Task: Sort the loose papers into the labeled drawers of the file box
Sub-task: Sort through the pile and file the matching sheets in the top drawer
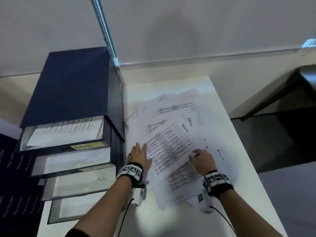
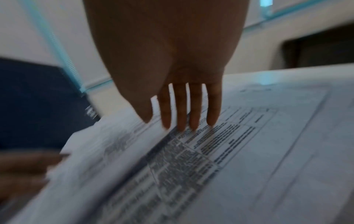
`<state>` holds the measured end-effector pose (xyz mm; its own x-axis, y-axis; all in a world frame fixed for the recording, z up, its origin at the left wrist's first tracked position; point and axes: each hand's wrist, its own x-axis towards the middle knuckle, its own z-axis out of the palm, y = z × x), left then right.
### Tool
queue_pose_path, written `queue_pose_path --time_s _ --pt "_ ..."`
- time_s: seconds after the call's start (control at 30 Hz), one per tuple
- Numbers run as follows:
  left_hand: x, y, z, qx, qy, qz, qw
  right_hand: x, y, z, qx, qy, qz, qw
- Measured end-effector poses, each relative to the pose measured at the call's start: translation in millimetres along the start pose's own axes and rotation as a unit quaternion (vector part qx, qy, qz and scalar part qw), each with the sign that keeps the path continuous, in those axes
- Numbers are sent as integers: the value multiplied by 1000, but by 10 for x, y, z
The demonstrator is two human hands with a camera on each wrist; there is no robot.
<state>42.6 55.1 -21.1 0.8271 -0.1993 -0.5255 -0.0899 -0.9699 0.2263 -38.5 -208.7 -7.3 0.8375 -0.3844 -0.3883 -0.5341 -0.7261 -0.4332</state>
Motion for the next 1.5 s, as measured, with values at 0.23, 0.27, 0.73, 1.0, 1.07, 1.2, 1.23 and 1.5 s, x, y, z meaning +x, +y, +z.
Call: queue_pose_path --time_s 0.23,0.27,0.73,1.0,1.07,1.2,1.23,1.5 --pt "-119 212 75 -58 80 17 995 202 -65 -80 364 2 232 902" --pt "-120 199 66 -57 82 11 995 204 -78 -51 364 6 229 903" --pt "-149 -148 24 -179 127 2 976 -104 -110 204 297 -50 219 928" --pt "230 -57 -57 -172 168 -64 969 -243 270 55 228 -21 234 945" --pt "259 9 -106 -203 157 -96 962 -286 290 78 224 -27 246 942" --pt "207 180 -173 -248 144 -104 952 -278 296 105 226 -26 238 944" --pt "174 222 -185 -245 139 -90 955 -270 292 117 235 -29 237 942" --pt "-86 385 -210 -238 -119 38 963 -157 281 86 448 -72 261 852"
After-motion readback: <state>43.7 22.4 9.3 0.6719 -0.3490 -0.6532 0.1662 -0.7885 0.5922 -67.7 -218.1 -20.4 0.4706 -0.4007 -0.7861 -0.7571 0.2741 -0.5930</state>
